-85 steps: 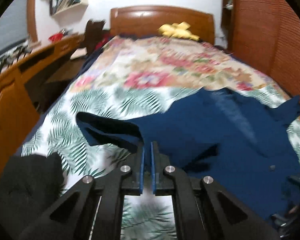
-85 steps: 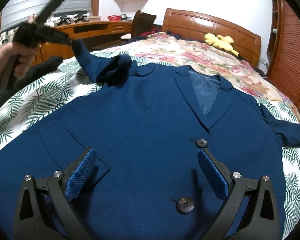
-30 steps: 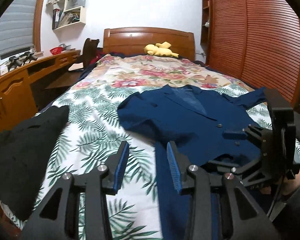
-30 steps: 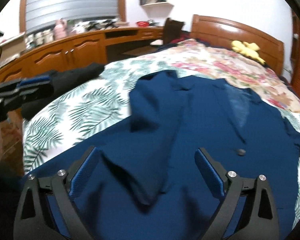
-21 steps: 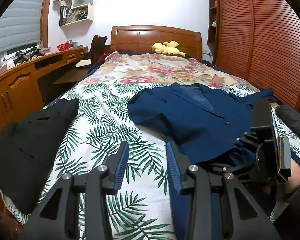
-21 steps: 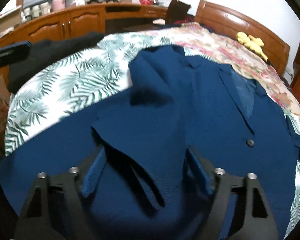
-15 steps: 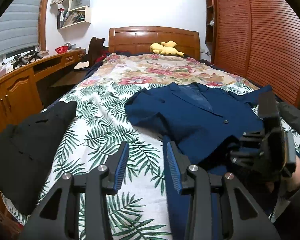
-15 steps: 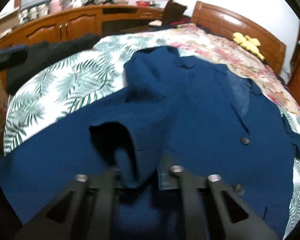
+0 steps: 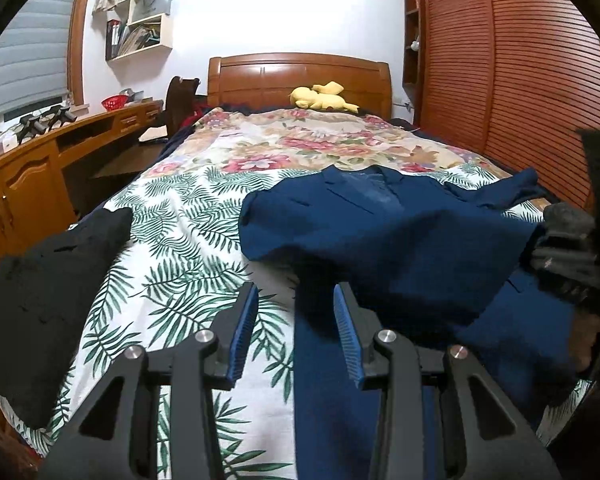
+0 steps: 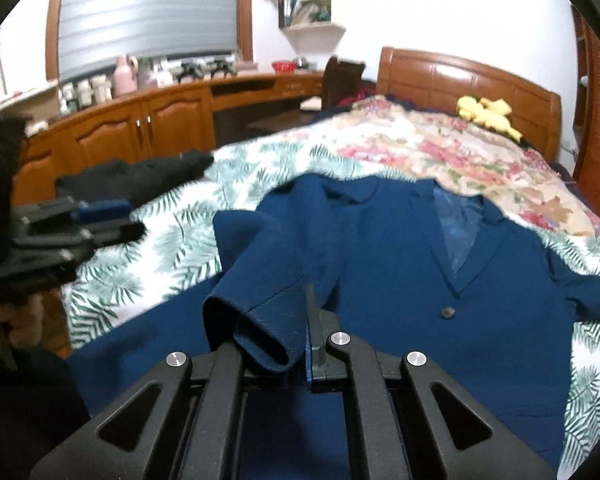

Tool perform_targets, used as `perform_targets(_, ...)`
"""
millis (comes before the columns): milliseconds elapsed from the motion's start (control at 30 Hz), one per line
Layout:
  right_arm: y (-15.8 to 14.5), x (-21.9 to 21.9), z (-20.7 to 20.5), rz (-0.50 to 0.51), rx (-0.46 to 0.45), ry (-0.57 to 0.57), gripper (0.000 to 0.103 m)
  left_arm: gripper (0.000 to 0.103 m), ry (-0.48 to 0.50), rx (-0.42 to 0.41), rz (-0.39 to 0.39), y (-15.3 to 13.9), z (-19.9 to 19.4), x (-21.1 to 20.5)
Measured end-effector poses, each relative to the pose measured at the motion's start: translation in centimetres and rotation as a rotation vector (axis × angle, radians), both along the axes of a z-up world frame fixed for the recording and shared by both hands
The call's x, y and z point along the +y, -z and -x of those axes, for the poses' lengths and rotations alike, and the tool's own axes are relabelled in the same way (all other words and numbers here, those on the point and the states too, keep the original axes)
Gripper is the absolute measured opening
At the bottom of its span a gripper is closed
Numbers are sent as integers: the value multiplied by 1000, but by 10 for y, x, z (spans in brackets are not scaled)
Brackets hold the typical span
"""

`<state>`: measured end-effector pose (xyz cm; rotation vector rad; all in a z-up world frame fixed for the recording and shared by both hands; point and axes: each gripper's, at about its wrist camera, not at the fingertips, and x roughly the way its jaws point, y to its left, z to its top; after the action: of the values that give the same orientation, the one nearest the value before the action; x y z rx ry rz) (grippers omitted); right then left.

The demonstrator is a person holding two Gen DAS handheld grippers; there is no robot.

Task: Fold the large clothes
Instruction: 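Grasp the other jacket sleeve near its cuff with the right gripper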

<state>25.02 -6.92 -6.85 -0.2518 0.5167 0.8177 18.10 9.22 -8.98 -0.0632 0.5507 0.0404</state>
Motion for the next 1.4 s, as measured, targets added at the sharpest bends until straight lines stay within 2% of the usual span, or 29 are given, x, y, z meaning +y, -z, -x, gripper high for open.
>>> perform_targets(233,-20,-49,4,-53,-40,80,2,37,29,-20,1,-6,-3,-16)
perform_targets(367,-22,-97,-4,-73,-47,201,2,38,53,-48,20,-13,-3,-27)
perform_targets(500,-9,-153,-31,-82,17,376,2,38,82,-67,20,-19,-5,-44)
perform_targets(633,27,-181,-56,-13,114,475,2,38,107,-65,16,-18,-10,-59)
perform_targets(767,44,-175,-55,81,114,496,8,38,127,-66,21,-18,-13,-73)
perform_targets(933,37,-187,-48,123,28,541,42,38,147,-62,26,-18,-18,-89)
perform_targets(1000,32,-194,-49,100,13,554,48,38,154,-59,24,-17,-20,-94)
perform_targets(1167,29,-191,-49,25,43,458,51,38,166,-48,19,-14,-22,-103)
perform_targets(1300,42,-166,-53,55,81,360,51,38,171,-41,19,-11,-23,-107)
perform_targets(1400,55,-148,-60,98,104,331,51,38,174,-37,19,-11,-24,-110)
